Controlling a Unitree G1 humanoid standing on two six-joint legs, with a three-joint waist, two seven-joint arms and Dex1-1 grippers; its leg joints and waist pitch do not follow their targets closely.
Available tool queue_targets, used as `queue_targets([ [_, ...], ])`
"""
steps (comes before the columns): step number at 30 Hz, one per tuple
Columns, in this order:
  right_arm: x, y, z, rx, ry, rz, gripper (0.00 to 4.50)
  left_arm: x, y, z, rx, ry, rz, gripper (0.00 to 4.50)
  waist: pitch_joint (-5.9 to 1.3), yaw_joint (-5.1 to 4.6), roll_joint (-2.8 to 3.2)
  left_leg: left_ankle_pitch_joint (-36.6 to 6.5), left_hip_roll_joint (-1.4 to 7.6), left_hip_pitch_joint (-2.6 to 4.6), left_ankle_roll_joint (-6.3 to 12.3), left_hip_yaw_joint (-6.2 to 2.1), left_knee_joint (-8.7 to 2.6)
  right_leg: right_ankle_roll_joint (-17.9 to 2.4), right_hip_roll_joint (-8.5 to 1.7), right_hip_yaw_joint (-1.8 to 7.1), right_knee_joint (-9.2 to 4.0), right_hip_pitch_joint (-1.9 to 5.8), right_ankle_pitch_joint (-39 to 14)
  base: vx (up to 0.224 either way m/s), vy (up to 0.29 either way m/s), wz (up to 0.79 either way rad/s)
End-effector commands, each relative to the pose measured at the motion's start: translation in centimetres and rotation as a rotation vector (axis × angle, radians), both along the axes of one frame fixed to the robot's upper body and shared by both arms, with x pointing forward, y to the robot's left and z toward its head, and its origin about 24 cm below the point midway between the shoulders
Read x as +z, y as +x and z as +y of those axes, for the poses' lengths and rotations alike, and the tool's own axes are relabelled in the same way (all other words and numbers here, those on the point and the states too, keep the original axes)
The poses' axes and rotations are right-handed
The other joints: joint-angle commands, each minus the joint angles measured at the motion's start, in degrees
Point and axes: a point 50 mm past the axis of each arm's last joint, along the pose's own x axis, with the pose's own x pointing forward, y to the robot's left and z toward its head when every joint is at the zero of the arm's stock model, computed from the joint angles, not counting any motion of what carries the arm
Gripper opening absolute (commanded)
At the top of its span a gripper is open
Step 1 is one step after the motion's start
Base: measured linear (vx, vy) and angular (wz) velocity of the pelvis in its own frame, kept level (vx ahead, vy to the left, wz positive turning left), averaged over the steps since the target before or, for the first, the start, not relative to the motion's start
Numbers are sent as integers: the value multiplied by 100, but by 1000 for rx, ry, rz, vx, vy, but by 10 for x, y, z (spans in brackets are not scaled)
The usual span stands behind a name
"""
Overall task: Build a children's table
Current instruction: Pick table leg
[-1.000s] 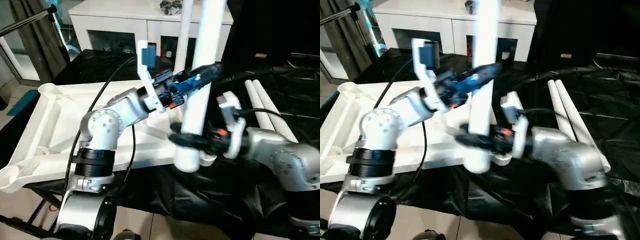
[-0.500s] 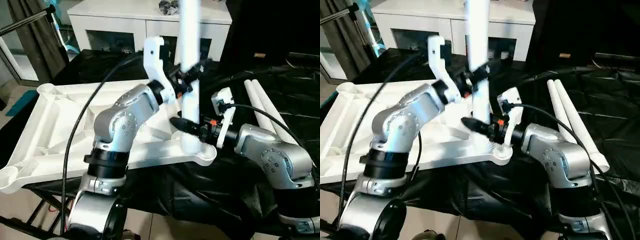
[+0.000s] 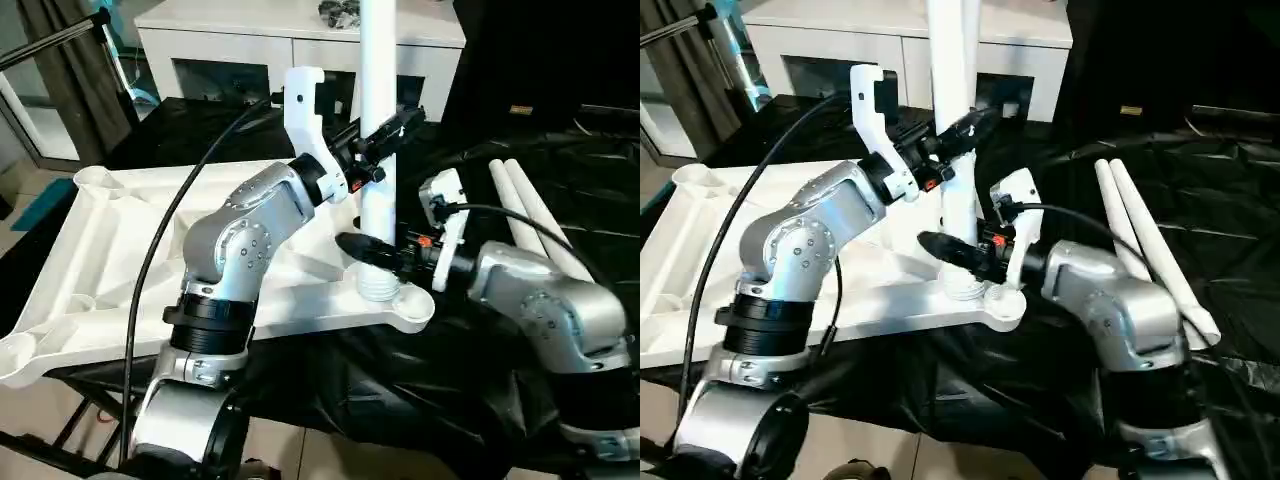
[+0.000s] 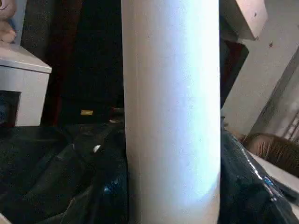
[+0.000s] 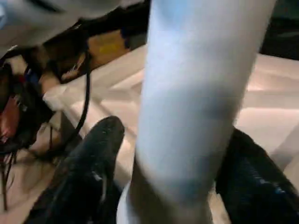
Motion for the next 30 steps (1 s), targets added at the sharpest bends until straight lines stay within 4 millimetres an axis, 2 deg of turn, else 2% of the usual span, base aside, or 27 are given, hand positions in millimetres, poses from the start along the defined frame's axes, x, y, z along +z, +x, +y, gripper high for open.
queue_targets([
  [1,10,-5,4,76,10,-13,317,2,-2,0,-19,12,-25,184,-421,12,-112,-1209,207,132,118,-61,-399,-1073,-226,153,-424,279,-1268,0,0,0],
  [4,13,-11,-2,157,7,10,317,3,-4,0,-50,18,-39,184,-433,24,-136,-1061,208,119,185,-59,-381,-1161,-235,153,-400,296,-1120,0,0,0],
  [9,11,-7,-4,132,-13,6,317,1,-9,-2,-99,8,-39,184,-434,16,-157,-981,214,107,252,-56,-374,-1269,-246,145,-387,295,-1107,0,0,0],
  [15,5,-5,-2,130,-23,26,317,2,-16,-6,-155,-4,-46,184,-425,18,-154,-1065,223,134,226,-48,-373,-1242,-240,152,-404,266,-1294,0,0,0],
  [24,1,-2,-3,117,-28,43,317,5,-22,-9,-214,-10,-57,183,-427,14,-169,-1024,217,126,194,-49,-376,-1202,-238,154,-395,273,-1232,0,0,0],
  [30,1,-1,-4,110,-26,41,317,4,-25,-12,-249,-1,-62,183,-427,11,-162,-1005,218,125,219,-46,-372,-1254,-231,154,-386,276,-1128,0,0,0],
])
